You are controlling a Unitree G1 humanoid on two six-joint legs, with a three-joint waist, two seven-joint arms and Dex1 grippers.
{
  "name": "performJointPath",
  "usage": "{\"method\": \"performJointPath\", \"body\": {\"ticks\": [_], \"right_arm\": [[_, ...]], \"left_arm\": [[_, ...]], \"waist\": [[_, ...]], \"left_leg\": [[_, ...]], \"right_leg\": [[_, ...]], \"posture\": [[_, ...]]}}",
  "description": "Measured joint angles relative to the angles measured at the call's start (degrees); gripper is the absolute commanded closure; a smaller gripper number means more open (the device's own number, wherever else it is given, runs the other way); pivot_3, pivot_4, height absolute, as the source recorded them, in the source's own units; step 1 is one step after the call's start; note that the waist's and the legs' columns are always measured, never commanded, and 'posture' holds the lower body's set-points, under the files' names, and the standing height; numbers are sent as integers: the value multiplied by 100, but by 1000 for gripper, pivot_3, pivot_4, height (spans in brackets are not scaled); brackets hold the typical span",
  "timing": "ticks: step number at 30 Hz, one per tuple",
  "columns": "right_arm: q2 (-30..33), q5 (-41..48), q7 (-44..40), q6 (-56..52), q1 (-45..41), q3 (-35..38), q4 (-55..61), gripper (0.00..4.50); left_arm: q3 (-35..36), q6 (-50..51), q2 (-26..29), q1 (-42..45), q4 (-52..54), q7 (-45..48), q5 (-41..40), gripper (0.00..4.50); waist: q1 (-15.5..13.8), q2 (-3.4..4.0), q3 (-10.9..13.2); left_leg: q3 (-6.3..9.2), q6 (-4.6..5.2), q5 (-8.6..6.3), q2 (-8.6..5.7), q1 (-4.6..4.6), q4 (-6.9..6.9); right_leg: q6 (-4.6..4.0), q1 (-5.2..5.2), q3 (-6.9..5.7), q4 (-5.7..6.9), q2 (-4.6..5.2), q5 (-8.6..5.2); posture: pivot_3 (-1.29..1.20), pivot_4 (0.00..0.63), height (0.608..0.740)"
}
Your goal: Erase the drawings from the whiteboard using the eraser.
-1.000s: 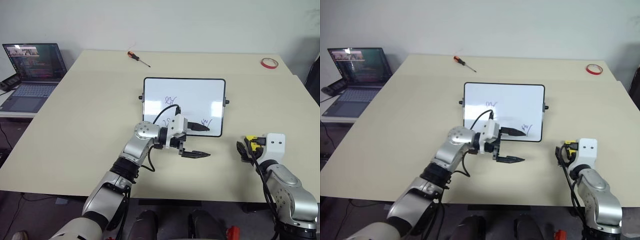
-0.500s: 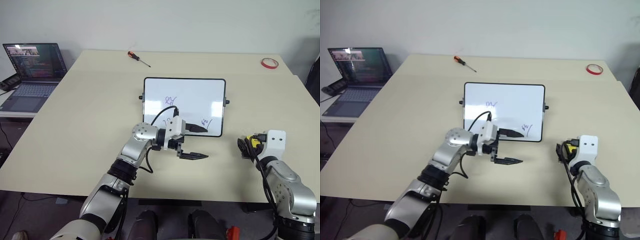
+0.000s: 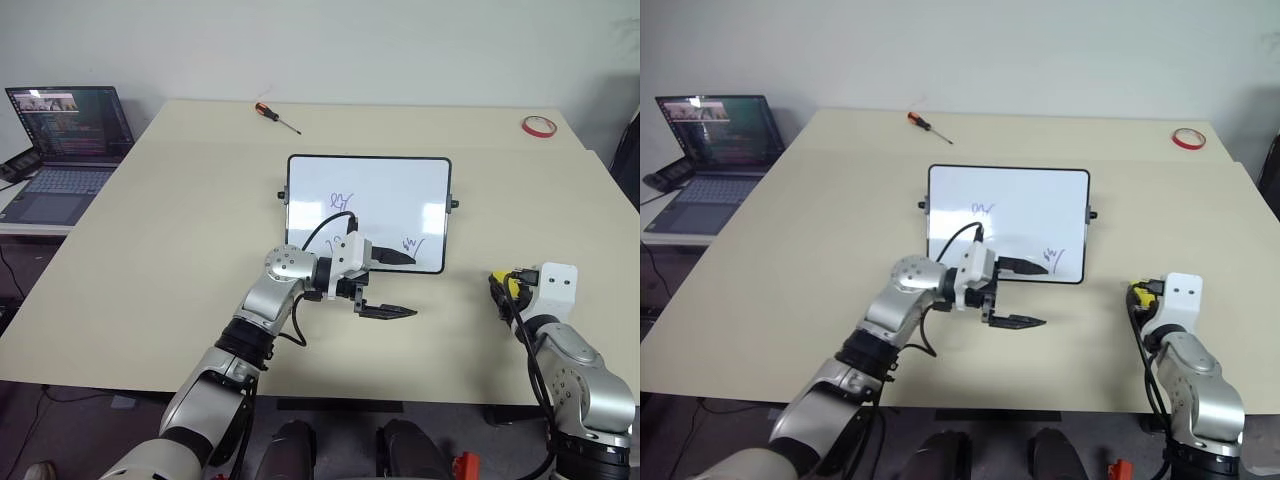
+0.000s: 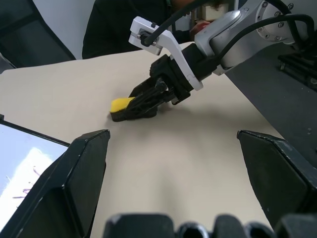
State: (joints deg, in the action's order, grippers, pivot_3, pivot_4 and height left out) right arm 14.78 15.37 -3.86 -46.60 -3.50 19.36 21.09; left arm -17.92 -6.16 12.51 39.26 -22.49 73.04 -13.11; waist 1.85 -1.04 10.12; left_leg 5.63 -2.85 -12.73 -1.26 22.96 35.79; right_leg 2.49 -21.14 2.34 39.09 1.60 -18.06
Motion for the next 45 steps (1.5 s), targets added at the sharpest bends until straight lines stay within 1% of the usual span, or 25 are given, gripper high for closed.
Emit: {"method": "performJointPath", "body": {"ticks": [10, 13, 15, 18, 21, 23, 26, 29, 34, 39, 45], "right_arm": [[6, 41, 52, -2, -79, 40, -83, 3281], [3, 27, 107, 47, -96, 38, -102, 3281], [13, -81, 134, 259, -97, -17, -106, 3281], [53, -282, 97, 728, -76, -186, -88, 3281], [38, -386, 86, 1067, -64, -350, -77, 3281], [-19, -522, 92, 1386, -73, -524, -57, 3281], [-69, -718, 96, 1797, -233, -798, -77, 3281], [-69, -869, 43, 2102, -489, -1033, -210, 3281], [-180, -1056, -185, 2765, -1153, -1578, -754, 3281], [-269, -1170, -322, 3208, -1505, -1842, -1282, 3281], [-387, -1250, -504, 3349, -1684, -2127, -1821, 3281]], "left_arm": [[20, 6, -14, 94, 2, -33, 11, 0], [20, 74, 5, 69, 184, -71, 12, 0], [21, 47, 30, 67, 367, -289, 119, 0], [65, -65, 87, 51, 522, -911, 486, 0], [219, -80, 72, -160, 660, -1571, 708, 0], [396, -140, 60, -563, 825, -2196, 893, 0], [488, -180, 151, -1318, 961, -2797, 1153, 0], [489, -157, 211, -1753, 1024, -3067, 1251, 0], [482, -155, 236, -2097, 1210, -3381, 1356, 0], [476, -153, 192, -2080, 1255, -3500, 1391, 0], [476, -153, 170, -1898, 1258, -3549, 1404, 0]], "waist": [[1, 1, 0], [1, 1, 0], [1, 1, 0], [5, 1, -1], [8, 2, -1], [22, 3, -2], [44, 6, -3], [8, 6, -3], [2, 6, -3], [-15, 6, -3], [-3, 6, -3]], "left_leg": [[-1, 0, 0, 0, 0, 1], [0, 0, 0, 0, 1, 1], [0, 0, 0, 0, -1, 1], [-1, 0, 0, 0, -2, 1], [0, 0, 0, 1, -2, 1], [-2, 0, 0, 3, -4, -1], [0, 0, 0, 4, -4, -1], [1, 0, 0, 1, -4, 5], [2, 0, 0, 2, -5, 7], [1, 0, 0, -1, -2, 6], [0, 0, 0, 1, -3, 5]], "right_leg": [[0, 0, 0, 1, 0, 0], [0, -1, 1, 2, 0, 0], [0, -1, 2, 2, 0, 0], [0, -1, 3, 3, 0, 0], [0, -1, 4, 2, 0, 0], [0, -3, 9, 3, 0, 0], [0, -5, 6, 6, 0, 1], [1, -2, 3, 7, 2, 2], [1, -1, 1, 8, 2, 3], [2, 0, 0, 4, 6, 4], [1, -3, 1, 8, 4, 4]], "posture": [[0, 150, 740], [0, 150, 740], [0, 150, 740], [0, 150, 740], [0, 150, 740], [0, 150, 740], [0, 150, 740], [0, 150, 740], [0, 150, 740], [0, 150, 740], [0, 150, 740]]}}
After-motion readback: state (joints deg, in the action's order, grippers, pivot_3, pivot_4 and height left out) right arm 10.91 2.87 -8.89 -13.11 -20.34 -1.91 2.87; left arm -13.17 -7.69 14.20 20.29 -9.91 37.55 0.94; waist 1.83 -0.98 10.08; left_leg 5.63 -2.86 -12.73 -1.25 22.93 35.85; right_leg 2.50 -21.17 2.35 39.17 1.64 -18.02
